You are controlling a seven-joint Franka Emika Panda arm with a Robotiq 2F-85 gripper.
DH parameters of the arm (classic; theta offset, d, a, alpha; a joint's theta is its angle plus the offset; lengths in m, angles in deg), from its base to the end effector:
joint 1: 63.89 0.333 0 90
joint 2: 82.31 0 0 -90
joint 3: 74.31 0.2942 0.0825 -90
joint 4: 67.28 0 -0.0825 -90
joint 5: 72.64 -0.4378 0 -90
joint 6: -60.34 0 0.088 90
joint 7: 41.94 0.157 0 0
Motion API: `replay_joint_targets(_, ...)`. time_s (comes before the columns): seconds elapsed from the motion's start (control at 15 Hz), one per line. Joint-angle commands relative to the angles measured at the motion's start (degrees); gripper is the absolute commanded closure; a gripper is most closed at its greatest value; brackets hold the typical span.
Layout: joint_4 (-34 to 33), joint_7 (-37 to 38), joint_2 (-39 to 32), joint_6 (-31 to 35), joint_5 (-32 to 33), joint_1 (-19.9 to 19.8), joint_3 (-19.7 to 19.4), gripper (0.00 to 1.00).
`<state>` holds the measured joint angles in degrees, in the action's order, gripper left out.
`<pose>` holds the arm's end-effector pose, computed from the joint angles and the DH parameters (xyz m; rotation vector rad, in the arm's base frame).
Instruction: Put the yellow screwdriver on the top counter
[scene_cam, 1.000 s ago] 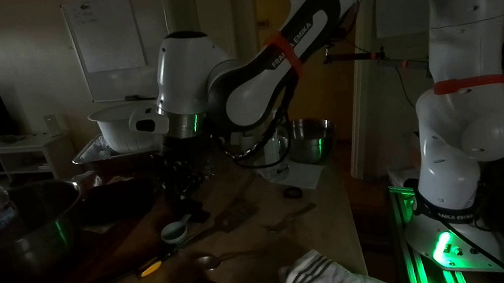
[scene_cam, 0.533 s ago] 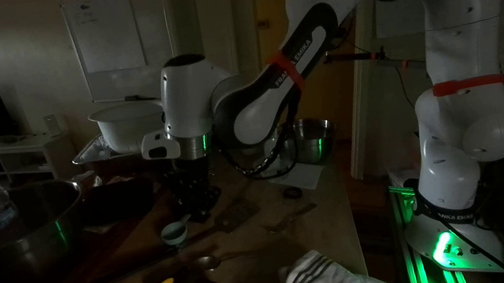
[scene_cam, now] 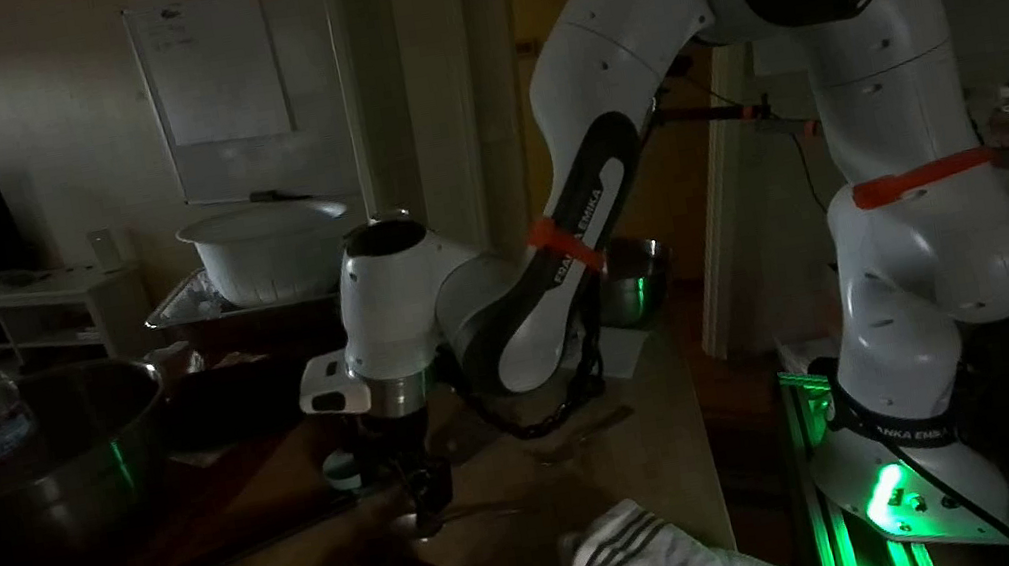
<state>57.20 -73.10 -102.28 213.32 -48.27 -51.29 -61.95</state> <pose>0.5500 0.2667 0.1358 2.3443 1.8290 0.2340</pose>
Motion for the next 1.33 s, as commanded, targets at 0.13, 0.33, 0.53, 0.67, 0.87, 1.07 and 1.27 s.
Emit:
replay_joint_targets(0.13,-0.3,-2.1,-1.2,2.0,0.8,-0.7,0.7,0.0)
replay_joint_targets(0.33,-2.3,-6.4,-4.5,5.7,-0.4,-1.1,2.4,0.0)
replay_joint_targets(0.53,-3.7,-7.7,-7.3,6.0,0.3,0.0,2.8,0.0)
replay_joint_targets(0.67,-4.9,-4.9,-8.1,4.2,3.9,2.7,-0.6,0.01)
replay_joint_targets(0.87,-7.2,-4.3,-10.0,4.1,7.4,4.1,-3.5,0.01)
replay_joint_targets(1.07,-9.8,-5.3,-11.9,3.3,8.0,4.4,-3.7,0.35)
replay_joint_targets(1.27,-11.4,-7.7,-13.8,2.2,6.5,3.6,-1.9,0.59)
